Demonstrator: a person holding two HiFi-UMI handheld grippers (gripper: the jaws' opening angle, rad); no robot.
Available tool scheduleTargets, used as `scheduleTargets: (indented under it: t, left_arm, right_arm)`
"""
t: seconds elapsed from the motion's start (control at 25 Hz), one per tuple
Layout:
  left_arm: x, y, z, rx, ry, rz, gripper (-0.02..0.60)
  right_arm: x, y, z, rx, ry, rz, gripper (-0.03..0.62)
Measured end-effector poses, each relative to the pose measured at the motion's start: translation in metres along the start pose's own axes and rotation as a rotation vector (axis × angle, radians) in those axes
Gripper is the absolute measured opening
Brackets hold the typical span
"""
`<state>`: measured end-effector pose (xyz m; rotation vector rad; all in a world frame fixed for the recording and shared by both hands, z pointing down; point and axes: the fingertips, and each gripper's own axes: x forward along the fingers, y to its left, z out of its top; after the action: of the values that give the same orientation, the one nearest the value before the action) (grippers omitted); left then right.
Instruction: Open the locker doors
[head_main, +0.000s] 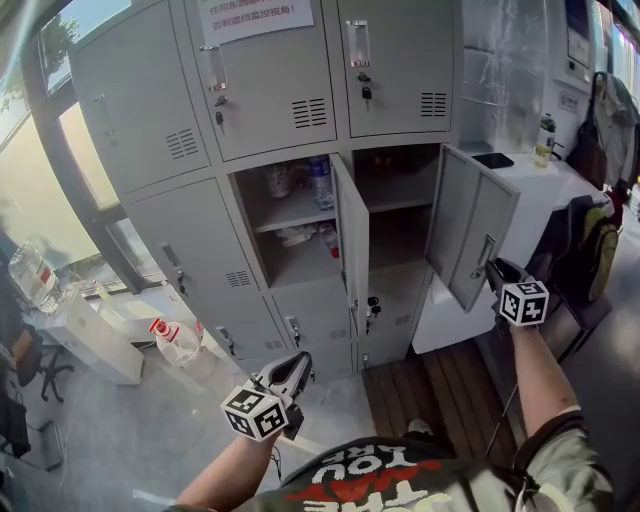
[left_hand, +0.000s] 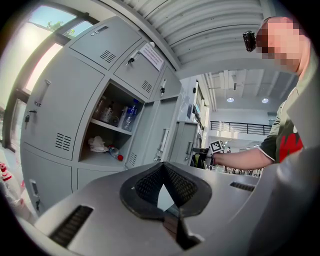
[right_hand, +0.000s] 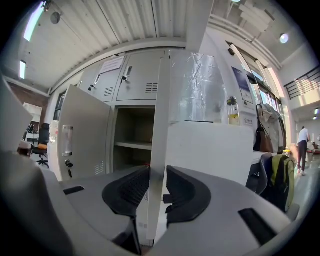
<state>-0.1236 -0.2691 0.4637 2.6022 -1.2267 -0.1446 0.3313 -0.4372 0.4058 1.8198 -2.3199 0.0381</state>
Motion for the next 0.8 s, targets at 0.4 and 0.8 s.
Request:
scheduleTargets:
  t: [0.4,0.8]
  left_arm:
    - [-0.023,0.014,0.001,0.004,-0.02,0.058,0.006]
    - [-0.04,0.018,-0.019,-0.021,-0.008,0.106,0.006]
  right_arm:
    - [-0.063,0.088,-0.09,0.155,0.06,0.107,0.129]
    - [-0.071,0.277,-0.105,0.129,0.101,0.536,0.097]
